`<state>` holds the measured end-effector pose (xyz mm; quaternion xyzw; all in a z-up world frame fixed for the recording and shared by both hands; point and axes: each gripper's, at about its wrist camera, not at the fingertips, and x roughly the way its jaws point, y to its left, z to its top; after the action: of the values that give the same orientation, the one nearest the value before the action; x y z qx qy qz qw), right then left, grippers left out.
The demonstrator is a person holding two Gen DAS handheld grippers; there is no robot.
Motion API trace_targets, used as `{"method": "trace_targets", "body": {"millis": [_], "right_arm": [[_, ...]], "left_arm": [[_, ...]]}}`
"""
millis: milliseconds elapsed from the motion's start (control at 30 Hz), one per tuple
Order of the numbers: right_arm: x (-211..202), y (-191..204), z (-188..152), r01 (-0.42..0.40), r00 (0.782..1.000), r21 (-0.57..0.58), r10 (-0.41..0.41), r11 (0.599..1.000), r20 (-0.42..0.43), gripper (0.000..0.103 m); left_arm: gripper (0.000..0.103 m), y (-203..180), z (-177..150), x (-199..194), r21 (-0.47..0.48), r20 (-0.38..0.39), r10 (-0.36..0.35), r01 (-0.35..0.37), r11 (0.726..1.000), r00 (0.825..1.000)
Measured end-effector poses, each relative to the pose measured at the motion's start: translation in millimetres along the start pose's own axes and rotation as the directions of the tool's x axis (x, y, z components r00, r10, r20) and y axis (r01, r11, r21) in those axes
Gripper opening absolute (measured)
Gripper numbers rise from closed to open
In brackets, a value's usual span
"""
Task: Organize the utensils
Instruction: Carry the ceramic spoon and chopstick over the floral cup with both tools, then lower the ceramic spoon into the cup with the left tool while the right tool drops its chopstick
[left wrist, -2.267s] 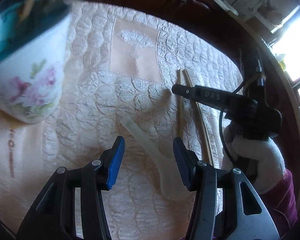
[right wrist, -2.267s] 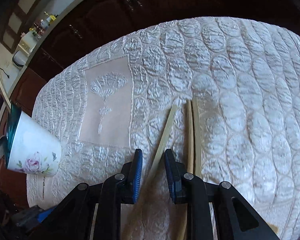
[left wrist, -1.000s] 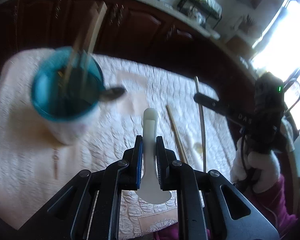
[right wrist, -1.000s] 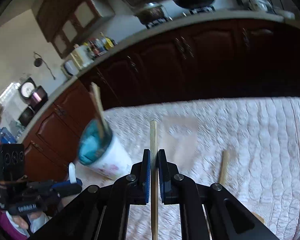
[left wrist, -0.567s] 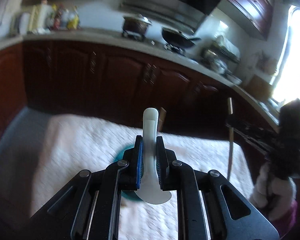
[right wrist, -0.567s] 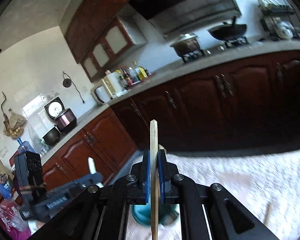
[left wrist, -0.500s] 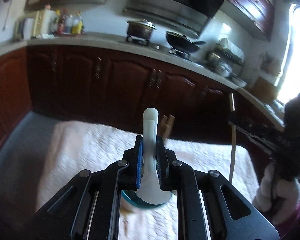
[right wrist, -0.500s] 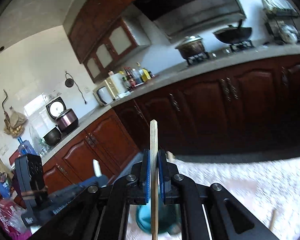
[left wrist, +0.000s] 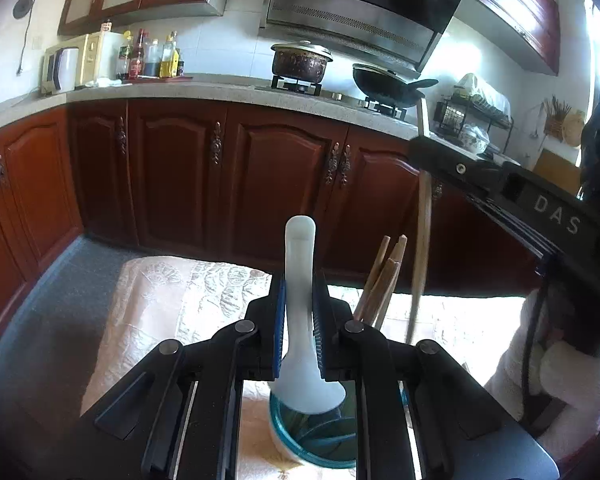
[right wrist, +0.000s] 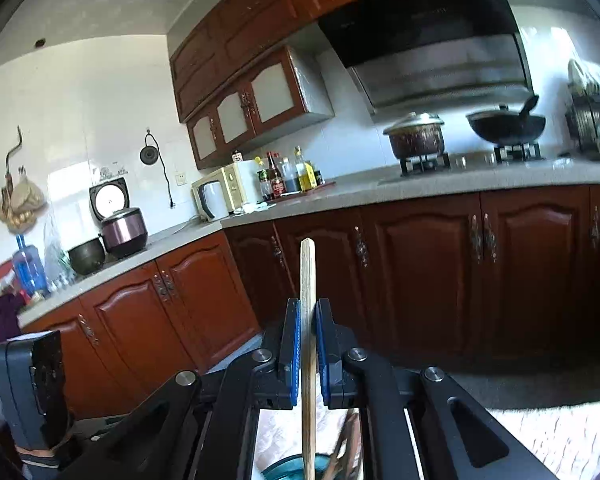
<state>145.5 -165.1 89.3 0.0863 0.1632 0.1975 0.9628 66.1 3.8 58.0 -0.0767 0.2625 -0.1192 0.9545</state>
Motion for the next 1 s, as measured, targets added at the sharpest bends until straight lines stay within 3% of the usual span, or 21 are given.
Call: {"method": "trace_targets", "body": {"millis": [167,467,1000], "right_arm": [[11.7,-4.9,-6.0,-0.007,1.000,-0.040,0.007,0.999,-0.006,0.007],[3.4,-15.5,-32.2,-0.012,0.994,-0.063,0.005,0.998,-0.107,0.007],[-33.8,-39.5,-65.0,0.029,0.973,0.061,-0.014,0.998,-0.228,0.008]], "left_arm": [[0.012,-4.8,-3.8,5.7,0.019,0.005,-0.007,0.007,1.000,1.000],[0.012,-6.1,-21.7,1.1,0.025,-0.019,-0.018,0.018,1.000,1.000],[0.012,0.0,-14.8,4.6,-0.039,-0.004,-0.017,0.017,0.999,1.000]]}}
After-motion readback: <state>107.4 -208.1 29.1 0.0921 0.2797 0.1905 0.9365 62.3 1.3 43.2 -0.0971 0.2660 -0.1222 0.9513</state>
